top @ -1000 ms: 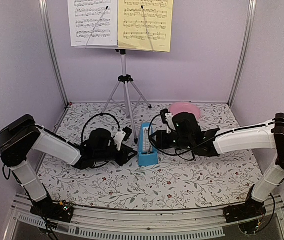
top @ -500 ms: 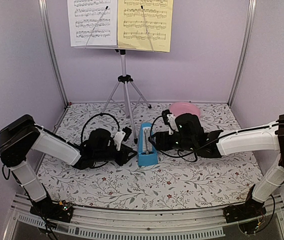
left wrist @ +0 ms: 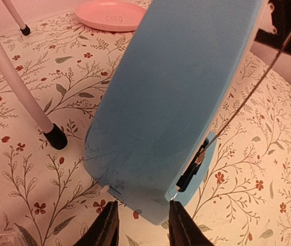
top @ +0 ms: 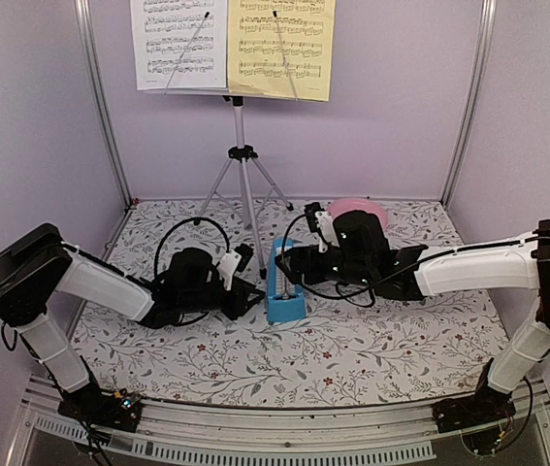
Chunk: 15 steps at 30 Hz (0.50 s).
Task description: Set up the instrument practice props
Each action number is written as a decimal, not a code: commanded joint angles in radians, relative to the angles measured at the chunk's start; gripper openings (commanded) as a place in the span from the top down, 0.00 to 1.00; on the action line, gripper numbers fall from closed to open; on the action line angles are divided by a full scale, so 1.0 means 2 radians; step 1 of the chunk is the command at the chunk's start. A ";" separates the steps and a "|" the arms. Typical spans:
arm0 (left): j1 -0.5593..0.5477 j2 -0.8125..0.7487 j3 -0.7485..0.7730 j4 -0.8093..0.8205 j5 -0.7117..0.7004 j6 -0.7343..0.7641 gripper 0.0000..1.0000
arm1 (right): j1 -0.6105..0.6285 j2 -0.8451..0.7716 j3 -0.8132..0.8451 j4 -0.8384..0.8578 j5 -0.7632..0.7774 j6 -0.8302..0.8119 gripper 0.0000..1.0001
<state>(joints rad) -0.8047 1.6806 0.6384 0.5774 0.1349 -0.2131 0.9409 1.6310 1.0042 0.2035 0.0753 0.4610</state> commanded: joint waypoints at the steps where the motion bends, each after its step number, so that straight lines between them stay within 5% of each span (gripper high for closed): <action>1: 0.002 -0.013 -0.007 -0.003 -0.006 0.002 0.64 | 0.003 0.011 0.022 -0.010 0.030 0.000 0.20; 15: 0.002 -0.005 -0.004 0.001 -0.003 0.000 0.64 | -0.011 -0.024 -0.025 -0.026 0.064 0.017 0.21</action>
<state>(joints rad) -0.8047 1.6794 0.6384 0.5774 0.1226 -0.2134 0.9367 1.6344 1.0035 0.1665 0.1726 0.4782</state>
